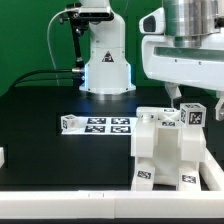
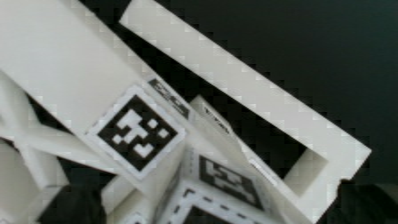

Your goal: Assemble chair

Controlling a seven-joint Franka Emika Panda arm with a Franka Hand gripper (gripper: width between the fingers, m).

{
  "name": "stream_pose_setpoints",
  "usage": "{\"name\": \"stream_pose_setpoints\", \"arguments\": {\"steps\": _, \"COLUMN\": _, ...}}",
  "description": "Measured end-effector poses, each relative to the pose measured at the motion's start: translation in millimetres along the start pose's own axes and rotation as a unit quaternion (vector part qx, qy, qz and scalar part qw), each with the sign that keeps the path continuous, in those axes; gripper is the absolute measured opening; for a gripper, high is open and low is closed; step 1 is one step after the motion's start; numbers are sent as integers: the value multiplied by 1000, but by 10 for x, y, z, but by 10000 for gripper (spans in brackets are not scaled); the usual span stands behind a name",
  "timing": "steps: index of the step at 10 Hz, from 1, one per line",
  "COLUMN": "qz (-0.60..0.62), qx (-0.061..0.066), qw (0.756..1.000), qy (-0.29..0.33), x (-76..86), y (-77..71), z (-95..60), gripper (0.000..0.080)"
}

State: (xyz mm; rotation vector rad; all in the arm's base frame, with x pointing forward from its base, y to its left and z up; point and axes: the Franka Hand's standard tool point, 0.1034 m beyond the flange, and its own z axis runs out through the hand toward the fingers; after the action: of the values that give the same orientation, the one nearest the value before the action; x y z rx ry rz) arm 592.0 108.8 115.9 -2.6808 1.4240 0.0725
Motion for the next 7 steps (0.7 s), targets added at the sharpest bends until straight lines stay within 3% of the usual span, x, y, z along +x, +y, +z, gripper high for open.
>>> {"name": "stream_pose_setpoints", "arguments": {"steps": 3, "qz": -155, "qx": -3, "qw": 988, "qy": 7, "x": 32, "y": 11, "z": 6, "gripper": 648}}
{"name": "stream_pose_setpoints", "arguments": {"steps": 5, "qz": -336, "qx": -17, "qw": 941, "qy": 30, "x": 100, "y": 45, "z": 83, "gripper": 648}}
{"name": "stream_pose_setpoints", "arguments": {"steps": 7, "qz": -400, "qx": -24, "qw": 916, "qy": 31, "x": 126, "y": 66, "z": 97, "gripper": 648}}
